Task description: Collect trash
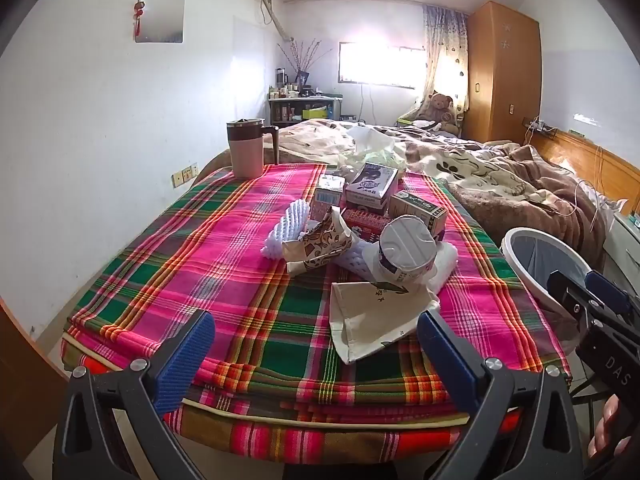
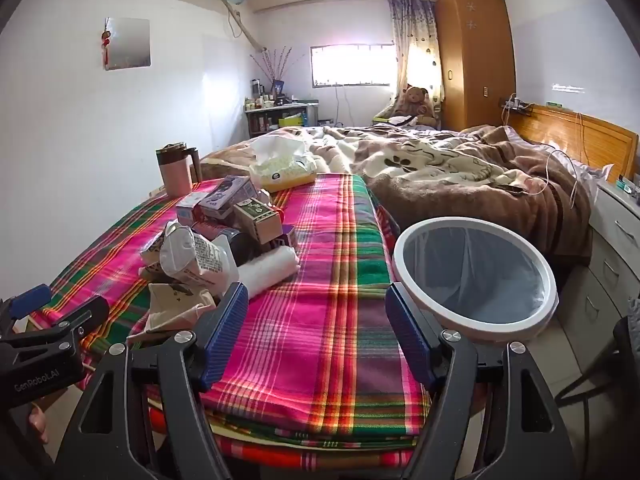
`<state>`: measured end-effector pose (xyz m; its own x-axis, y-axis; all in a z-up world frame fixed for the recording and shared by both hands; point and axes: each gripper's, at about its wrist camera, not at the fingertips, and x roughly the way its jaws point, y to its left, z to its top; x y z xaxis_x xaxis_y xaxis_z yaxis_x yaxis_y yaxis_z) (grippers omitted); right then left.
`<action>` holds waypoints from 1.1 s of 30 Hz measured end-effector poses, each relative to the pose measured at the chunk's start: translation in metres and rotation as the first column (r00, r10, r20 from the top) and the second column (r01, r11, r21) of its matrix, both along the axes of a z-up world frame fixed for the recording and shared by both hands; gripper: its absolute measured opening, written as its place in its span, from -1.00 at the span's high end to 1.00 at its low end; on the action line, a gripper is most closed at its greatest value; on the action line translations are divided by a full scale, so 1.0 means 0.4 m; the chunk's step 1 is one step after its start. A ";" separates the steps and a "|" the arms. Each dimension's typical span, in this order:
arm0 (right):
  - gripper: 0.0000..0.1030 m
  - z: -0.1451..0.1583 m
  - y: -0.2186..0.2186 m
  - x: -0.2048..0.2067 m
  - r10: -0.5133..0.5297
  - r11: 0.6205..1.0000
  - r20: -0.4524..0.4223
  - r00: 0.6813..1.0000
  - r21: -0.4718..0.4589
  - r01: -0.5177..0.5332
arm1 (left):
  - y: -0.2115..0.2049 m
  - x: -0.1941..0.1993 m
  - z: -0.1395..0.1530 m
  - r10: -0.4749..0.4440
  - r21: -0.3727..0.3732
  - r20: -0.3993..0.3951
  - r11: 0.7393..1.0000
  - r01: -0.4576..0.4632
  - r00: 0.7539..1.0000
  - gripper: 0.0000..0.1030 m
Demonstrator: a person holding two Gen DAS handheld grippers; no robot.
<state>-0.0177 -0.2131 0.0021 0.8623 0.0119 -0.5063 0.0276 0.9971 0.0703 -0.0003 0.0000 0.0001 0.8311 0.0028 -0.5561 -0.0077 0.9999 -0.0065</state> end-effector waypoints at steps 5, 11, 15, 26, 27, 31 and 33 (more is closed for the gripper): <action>-0.41 0.001 -0.002 -0.002 0.000 1.000 0.000 1.000 0.003 0.000 | 0.000 -0.004 -0.003 0.001 0.000 0.001 1.000 -0.001 1.000 -1.00; -0.41 -0.001 0.002 -0.002 -0.004 1.000 -0.004 1.000 -0.004 0.004 | 0.003 -0.006 0.003 0.003 -0.004 0.005 1.000 -0.003 1.000 -1.00; -0.41 0.000 0.002 -0.002 -0.005 1.000 -0.005 1.000 -0.004 0.005 | 0.006 -0.006 0.002 0.002 -0.006 0.005 1.000 -0.002 1.000 -1.00; -0.41 0.005 0.003 -0.006 -0.009 1.000 0.002 1.000 -0.012 0.009 | -0.004 -0.002 0.000 -0.002 -0.001 -0.004 1.000 0.002 1.000 -1.00; -0.41 0.005 0.003 -0.006 -0.009 1.000 0.002 1.000 -0.012 0.009 | -0.005 -0.002 0.000 -0.002 -0.001 -0.003 1.000 0.002 1.000 -1.00; -0.41 0.004 0.004 -0.006 -0.010 1.000 0.002 1.000 -0.014 0.010 | -0.003 -0.002 0.002 -0.002 -0.003 -0.005 1.000 0.002 1.000 -1.00; -0.41 0.004 0.004 -0.005 -0.010 1.000 0.002 1.000 -0.014 0.010 | -0.002 -0.002 0.001 -0.002 -0.003 -0.005 1.000 0.002 1.000 -1.00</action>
